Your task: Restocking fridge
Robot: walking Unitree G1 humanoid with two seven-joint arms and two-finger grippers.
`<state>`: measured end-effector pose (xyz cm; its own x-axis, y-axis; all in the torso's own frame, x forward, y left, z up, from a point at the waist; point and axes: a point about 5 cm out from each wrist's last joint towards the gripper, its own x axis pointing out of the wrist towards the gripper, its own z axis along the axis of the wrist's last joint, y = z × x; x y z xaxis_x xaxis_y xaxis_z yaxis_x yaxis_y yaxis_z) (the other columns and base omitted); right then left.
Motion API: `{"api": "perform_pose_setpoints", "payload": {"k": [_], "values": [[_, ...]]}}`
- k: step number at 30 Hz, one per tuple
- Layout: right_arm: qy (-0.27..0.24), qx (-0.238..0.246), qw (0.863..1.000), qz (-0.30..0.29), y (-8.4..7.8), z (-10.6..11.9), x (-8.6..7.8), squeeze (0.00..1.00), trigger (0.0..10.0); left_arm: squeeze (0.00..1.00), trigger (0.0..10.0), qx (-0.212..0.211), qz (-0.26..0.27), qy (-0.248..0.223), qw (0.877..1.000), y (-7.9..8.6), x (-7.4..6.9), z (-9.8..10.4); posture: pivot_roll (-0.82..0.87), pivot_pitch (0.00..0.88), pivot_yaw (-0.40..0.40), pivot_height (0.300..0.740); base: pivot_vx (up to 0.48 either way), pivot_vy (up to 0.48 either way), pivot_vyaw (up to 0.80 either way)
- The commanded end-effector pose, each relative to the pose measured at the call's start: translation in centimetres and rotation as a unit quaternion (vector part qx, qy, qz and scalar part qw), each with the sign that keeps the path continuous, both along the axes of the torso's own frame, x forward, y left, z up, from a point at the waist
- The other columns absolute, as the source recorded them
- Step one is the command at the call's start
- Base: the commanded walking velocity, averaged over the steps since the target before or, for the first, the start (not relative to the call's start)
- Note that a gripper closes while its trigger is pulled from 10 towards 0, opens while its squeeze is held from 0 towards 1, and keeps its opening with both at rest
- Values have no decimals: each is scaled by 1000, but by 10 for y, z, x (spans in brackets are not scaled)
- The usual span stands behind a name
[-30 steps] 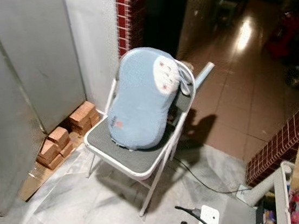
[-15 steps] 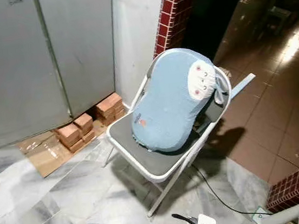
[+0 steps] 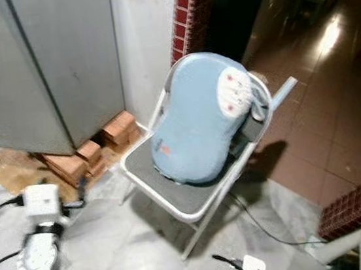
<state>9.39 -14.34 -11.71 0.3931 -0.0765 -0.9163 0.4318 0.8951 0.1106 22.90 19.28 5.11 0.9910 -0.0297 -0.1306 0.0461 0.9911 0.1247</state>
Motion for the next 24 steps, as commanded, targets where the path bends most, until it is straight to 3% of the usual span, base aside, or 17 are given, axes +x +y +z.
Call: {"api": "perform_pose_setpoints", "payload": {"k": [1,5,12,24], "values": [[-470,-63,826,305,27,160,223,0,10000,0,10000,-11,-20,4,1000,-8,-1,1,113,0,-123,740,0,480,0],[-468,-67,828,301,24,159,222,0,10000,0,10000,-24,-43,12,999,-17,-2,-2,100,0,-117,740,0,480,0],[-466,-73,830,297,17,159,222,0,10000,0,10000,-35,-46,18,998,-15,5,1,90,0,-115,740,0,480,0],[-461,-77,836,289,11,157,221,0,10000,0,10000,-62,-64,38,995,-22,3,-6,72,0,-115,740,0,480,0]]}}
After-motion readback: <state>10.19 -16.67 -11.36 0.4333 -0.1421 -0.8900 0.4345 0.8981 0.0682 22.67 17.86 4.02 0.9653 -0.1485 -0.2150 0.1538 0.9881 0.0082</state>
